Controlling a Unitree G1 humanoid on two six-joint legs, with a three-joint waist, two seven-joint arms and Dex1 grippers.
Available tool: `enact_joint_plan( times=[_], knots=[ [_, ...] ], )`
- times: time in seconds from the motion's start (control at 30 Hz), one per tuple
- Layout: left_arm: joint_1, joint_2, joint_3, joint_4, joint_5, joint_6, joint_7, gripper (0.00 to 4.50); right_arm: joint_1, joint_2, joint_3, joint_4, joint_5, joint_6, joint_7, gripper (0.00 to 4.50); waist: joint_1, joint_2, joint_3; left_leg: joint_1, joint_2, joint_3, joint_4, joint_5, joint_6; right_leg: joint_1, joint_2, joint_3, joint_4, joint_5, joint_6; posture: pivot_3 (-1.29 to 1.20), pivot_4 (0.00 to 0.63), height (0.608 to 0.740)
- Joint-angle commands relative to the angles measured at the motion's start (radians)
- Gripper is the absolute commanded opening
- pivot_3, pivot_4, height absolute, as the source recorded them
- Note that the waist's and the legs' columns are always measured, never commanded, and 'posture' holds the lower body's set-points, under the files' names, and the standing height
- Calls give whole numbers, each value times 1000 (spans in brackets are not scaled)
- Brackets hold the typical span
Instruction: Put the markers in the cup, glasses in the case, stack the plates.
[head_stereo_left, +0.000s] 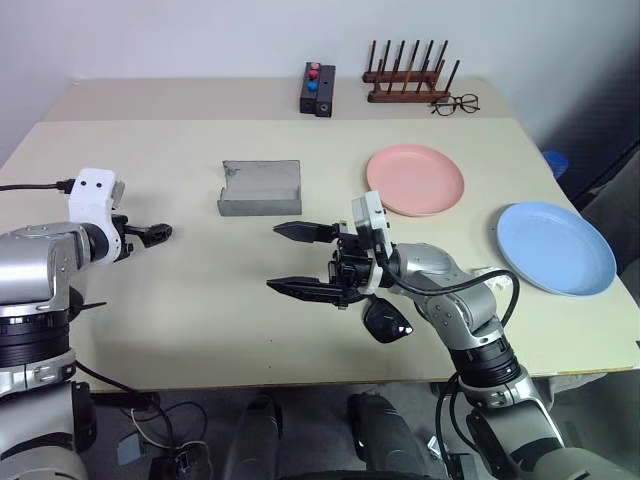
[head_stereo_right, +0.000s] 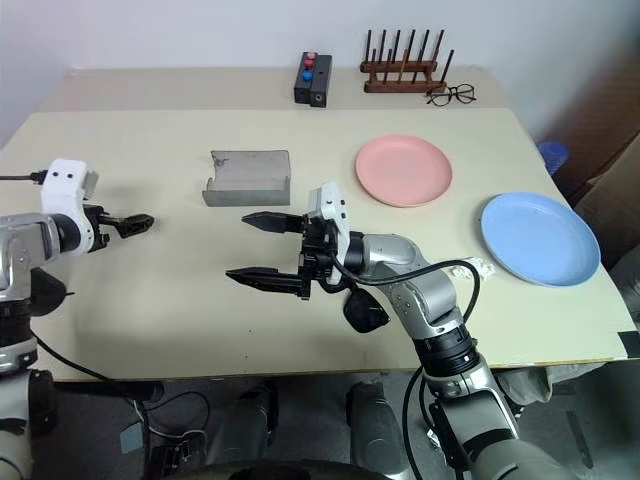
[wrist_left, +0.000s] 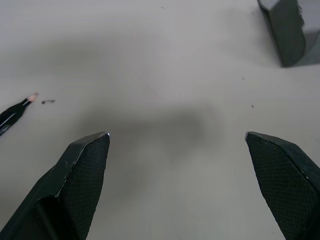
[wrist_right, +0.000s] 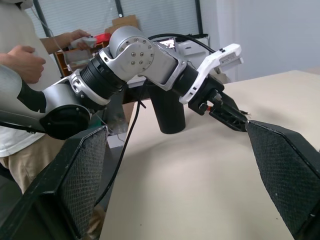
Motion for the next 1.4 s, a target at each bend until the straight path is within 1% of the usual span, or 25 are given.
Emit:
enact_joint_plan(
  times=[0.03, 0.13, 0.17, 0.27, 0.33, 0.4, 0.47, 0.6, 0.77, 0.9, 0.97, 1.13, 1.3, 1.4],
  knots=[
    [-12, -11, 60, -33, -7, -5, 61, 4452, -15, 4, -5, -21, 12, -4, 8, 4500, 0, 0, 0, 0, 0, 0, 0, 0, 0, 0, 0, 0, 0, 0, 0, 0, 150, 740],
    [-103, -120, 190, 55, 74, -32, 322, 4452, -13, 2, -6, -22, 10, -5, 8, 4500, 5, 0, 0, 0, 0, 0, 0, 0, 0, 0, 0, 0, 0, 0, 0, 0, 150, 740],
    [-129, -167, 243, 75, 100, -73, 428, 4452, -12, 1, -6, -23, 11, -5, 7, 4500, 5, -1, -1, 0, 0, -1, 1, 0, 0, 1, 0, 0, 0, 0, 0, 0, 150, 740],
    [-182, -253, 313, 142, 191, -144, 693, 4452, -10, 2, -6, -25, 13, -1, 6, 4500, 3, -1, -1, 0, 0, -1, 2, 0, 0, 2, 0, 0, 0, 0, 0, 0, 150, 740],
    [-226, -314, 368, 176, 196, -178, 808, 4452, -9, 3, -5, -24, 14, 0, 6, 4500, 2, -1, -1, 1, 0, -1, 2, 0, 0, 2, 0, 0, 0, 0, 0, 0, 150, 740],
    [-266, -357, 407, 215, 186, -219, 886, 4452, -11, 4, -4, -23, 13, 0, 6, 4500, 2, -1, -1, 1, 0, -1, 2, 0, 0, 2, 0, 0, 0, 0, 0, 0, 150, 740],
    [-309, -378, 431, 285, 171, -278, 946, 4452, -13, 4, -4, -19, 12, -1, 8, 4500, 8, -2, -1, 1, 0, -1, 2, 0, 0, 2, 0, 0, 0, 0, 0, 0, 150, 740],
    [-372, -368, 438, 439, 145, -451, 1008, 4452, -13, 4, -3, -13, 9, -3, 11, 4500, 8, -2, -1, 1, -1, -1, 2, 0, -1, 2, 0, -1, 0, 0, 0, 0, 150, 740],
    [-436, -341, 424, 610, 106, -594, 1037, 4452, -7, 5, -5, -16, 7, -2, 2, 4500, 5, -2, -1, 1, -1, -1, 2, 0, -1, 2, 0, -1, 0, 0, 0, 0, 150, 740],
    [-480, -311, 460, 742, 54, -695, 1098, 4452, 0, 2, -6, -20, 7, -2, -3, 4500, 3, -2, -1, 1, -1, -1, 1, 1, -1, 2, 0, -1, 0, 0, 0, 0, 150, 740],
    [-517, -295, 485, 838, 16, -748, 1135, 4452, 4, 1, -6, -22, 8, 0, -4, 4500, 3, -2, -1, 1, -1, -1, 1, 1, -1, 2, 0, -1, 0, 0, 0, 0, 150, 740],
    [-572, -253, 486, 1018, -30, -835, 1215, 4452, 1, 3, -4, -17, 5, -4, -6, 4500, 3, -2, -1, 1, -1, -1, 1, 1, -1, 2, 0, -1, 0, 0, 0, 0, 150, 740],
    [-600, -211, 468, 1134, -54, -860, 1304, 4452, 7, -2, -6, -17, 3, -5, -6, 4500, 3, -2, -1, 1, -1, -1, 1, 1, -2, 2, 0, -1, 0, 0, 1, 0, 150, 740],
    [-609, -194, 455, 1177, -64, -887, 1312, 4452, 10, -3, -5, -18, 3, -5, -6, 4500, 2, -2, -1, 1, -1, -1, 1, 1, -2, 2, 0, -1, 0, 0, 0, 0, 150, 740]
  ],
)
